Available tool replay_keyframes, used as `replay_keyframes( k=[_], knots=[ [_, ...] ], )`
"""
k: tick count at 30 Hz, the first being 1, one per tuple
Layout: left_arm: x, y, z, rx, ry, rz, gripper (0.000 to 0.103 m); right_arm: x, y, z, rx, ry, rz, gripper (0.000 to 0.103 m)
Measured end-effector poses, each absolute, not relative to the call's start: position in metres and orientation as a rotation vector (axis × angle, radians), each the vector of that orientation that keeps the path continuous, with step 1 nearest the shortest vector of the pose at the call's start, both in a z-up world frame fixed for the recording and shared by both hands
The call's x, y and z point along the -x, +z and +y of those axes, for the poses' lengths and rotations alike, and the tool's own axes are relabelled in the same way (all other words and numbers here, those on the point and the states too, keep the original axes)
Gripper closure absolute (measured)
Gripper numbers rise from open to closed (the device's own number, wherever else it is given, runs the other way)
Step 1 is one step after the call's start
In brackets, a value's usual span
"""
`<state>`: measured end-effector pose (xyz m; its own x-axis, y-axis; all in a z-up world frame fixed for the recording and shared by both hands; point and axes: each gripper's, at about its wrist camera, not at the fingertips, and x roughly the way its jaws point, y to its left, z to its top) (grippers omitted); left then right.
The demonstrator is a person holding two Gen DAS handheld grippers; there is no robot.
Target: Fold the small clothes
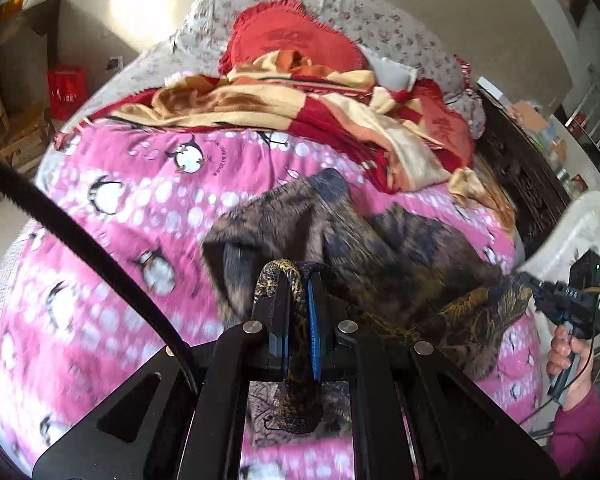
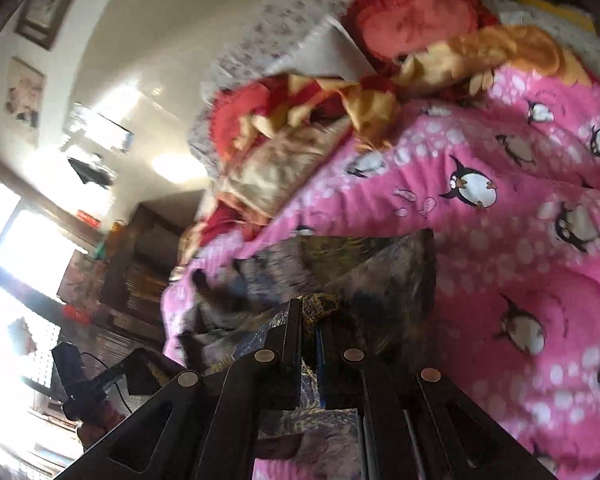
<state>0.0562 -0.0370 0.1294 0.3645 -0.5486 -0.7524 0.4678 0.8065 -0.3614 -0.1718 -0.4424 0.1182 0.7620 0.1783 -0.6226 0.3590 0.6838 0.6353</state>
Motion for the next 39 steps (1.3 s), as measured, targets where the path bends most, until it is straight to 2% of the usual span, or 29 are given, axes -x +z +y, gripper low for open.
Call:
replay_keyframes(
  k=[5, 7, 8, 9, 14, 18, 22, 26, 29, 34, 39],
  knots=[
    [-0.094, 0.112, -0.040, 0.135, -0.653, 1.051, 0.096, 0.161, 0.111, -0.456, -0.803, -0.106, 0.754, 0.098],
    [-0.098, 0.115, -0.033, 0.140, -0.656, 1.053, 0.079, 0.170, 0.115, -0.457, -0.793, -0.105, 0.741, 0.096],
    [-0.098, 0.119, -0.028, 0.150, -0.661, 1.050, 0.063, 0.176, 0.118, -0.457, -0.766, -0.114, 0.740, 0.095],
    [-0.095, 0.123, -0.023, 0.159, -0.667, 1.035, 0.056, 0.180, 0.120, -0.456, -0.742, -0.125, 0.738, 0.093],
    [-0.057, 0.134, -0.020, 0.032, -0.724, 0.998, 0.055, 0.209, 0.140, -0.452, -0.671, -0.122, 0.696, 0.088],
    [-0.015, 0.125, -0.026, -0.047, -0.818, 1.019, 0.055, 0.207, 0.135, -0.406, -0.567, 0.077, 0.796, 0.088],
    [0.018, 0.098, -0.052, -0.169, -0.886, 1.076, 0.055, 0.192, 0.099, -0.348, -0.431, 0.201, 0.961, 0.089],
    [0.024, 0.064, -0.089, -0.270, -0.851, 1.132, 0.055, 0.167, 0.055, -0.343, -0.461, 0.145, 1.064, 0.089],
    [0.003, 0.049, -0.110, -0.280, -0.792, 1.170, 0.055, 0.147, 0.060, -0.357, -0.474, 0.076, 0.991, 0.089],
    [-0.052, 0.074, -0.124, -0.179, -0.721, 1.085, 0.055, 0.103, 0.104, -0.389, -0.510, -0.007, 0.750, 0.088],
    [-0.100, 0.103, -0.125, -0.090, -0.619, 0.985, 0.055, 0.056, 0.120, -0.412, -0.505, -0.104, 0.720, 0.088]
  ],
)
